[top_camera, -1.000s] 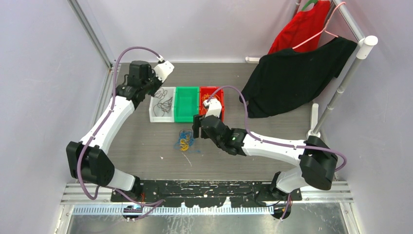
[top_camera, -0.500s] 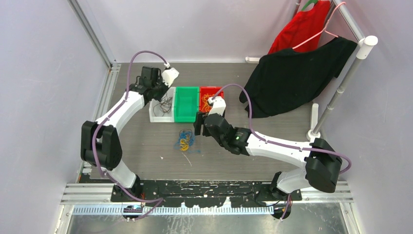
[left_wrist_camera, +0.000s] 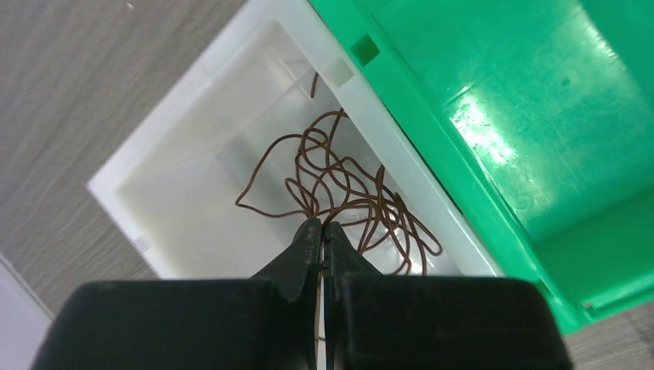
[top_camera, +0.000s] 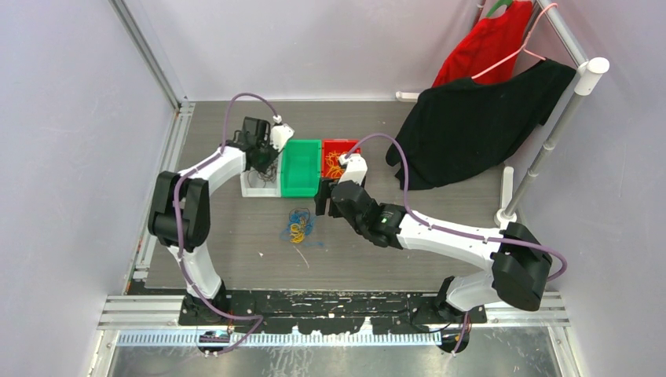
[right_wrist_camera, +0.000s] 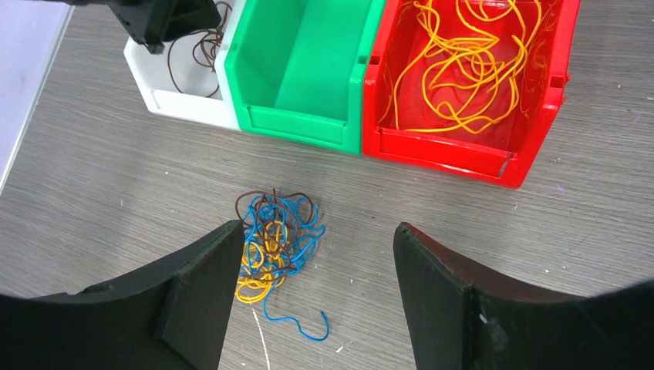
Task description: Untangle the cables
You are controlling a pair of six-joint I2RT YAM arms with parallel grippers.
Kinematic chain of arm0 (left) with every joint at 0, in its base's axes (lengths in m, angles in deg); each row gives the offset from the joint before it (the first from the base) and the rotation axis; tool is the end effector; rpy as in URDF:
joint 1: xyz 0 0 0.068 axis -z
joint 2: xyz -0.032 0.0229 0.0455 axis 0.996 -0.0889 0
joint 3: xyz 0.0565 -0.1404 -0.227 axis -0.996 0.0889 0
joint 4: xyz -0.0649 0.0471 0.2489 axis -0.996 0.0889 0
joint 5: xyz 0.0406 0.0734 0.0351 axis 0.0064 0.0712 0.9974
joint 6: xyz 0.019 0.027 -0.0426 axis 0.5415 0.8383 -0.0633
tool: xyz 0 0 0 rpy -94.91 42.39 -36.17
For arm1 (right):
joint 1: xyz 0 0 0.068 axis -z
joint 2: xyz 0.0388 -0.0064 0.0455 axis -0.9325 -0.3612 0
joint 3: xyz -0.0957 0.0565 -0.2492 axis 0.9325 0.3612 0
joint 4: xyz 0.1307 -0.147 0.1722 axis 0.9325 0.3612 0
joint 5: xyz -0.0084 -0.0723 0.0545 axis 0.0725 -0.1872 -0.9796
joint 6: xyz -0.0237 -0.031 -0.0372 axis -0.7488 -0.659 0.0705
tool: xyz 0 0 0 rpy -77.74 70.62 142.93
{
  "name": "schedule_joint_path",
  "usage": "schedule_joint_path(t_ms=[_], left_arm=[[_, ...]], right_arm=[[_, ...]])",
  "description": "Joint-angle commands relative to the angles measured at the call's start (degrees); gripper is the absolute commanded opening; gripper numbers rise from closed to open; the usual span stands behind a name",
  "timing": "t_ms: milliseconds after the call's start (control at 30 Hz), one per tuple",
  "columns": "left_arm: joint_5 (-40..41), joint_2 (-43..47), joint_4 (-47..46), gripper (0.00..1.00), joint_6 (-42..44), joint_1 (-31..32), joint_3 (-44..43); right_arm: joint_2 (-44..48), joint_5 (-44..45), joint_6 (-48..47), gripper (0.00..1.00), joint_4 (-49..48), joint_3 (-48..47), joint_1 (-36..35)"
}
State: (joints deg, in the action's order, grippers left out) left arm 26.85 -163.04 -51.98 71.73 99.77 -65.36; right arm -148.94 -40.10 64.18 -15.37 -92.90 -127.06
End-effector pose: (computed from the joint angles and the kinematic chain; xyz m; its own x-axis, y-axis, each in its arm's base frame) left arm 0.3813 -0.1017 0.2122 -0.5456 0.6005 -0.5846 0.5638 0.7791 0.2741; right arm 0.1748 0.2489 0.2642 -0.5024 0.1230 -0.8559 -0.2813 0.9127 0.2963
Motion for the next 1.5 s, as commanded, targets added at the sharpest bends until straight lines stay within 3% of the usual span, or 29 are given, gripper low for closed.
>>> schedule_joint_path(t_ms=[0,167,233,333,500,700,867,1033,1133,1267,1467], left_arm=[[2.5,-2.3,-4.3,0.00,-0.7,-0.2,-0.8],[5.4,-3.3,-7.0,0.01,0.7,-0.2,-1.0],[4.3,-2.2,-4.4,0.10,0.6,-0.2,-2.3],[1.2,0.0,1.8,0.31,0.3,-0.3,-5.2],[-1.9,5.0,8.5,0.42,-0.6,-0.3,-7.6],[-4.7,8.2,20.3,0.66,-2.4,-0.3,-12.5],[-14.0,13.3,27.9,0.80,-4.6,0.3,-9.7],[-23.5,20.2,31.8,0.81,-4.2,4.3,-1.2],[-29.8,22.5,31.5,0.77,-2.4,7.4,3.9],[-34.2,20.6,29.6,0.64,-0.8,9.5,7.1],[-33.3,13.5,24.6,0.55,-2.7,9.6,5.7]], right_arm=[[3.0,0.8,1.1,0.76,-1.0,0.0,0.4],[3.5,0.3,1.1,0.76,-0.9,0.1,0.4],[3.8,0.0,0.8,0.76,-0.9,0.2,0.5],[3.8,-0.6,0.2,0.78,-0.7,0.1,0.5],[3.2,-3.1,1.0,0.78,-0.5,-0.3,1.6],[2.0,-5.6,1.2,0.77,0.7,-2.0,3.0],[1.7,-6.4,3.0,0.76,2.9,-1.9,3.9],[3.7,-6.5,4.5,0.75,2.9,0.2,5.3],[4.9,-6.7,4.6,0.74,3.0,1.1,5.9],[5.9,-7.8,5.1,0.69,3.7,1.7,6.5],[7.8,-7.6,5.6,0.66,4.4,2.4,6.6]])
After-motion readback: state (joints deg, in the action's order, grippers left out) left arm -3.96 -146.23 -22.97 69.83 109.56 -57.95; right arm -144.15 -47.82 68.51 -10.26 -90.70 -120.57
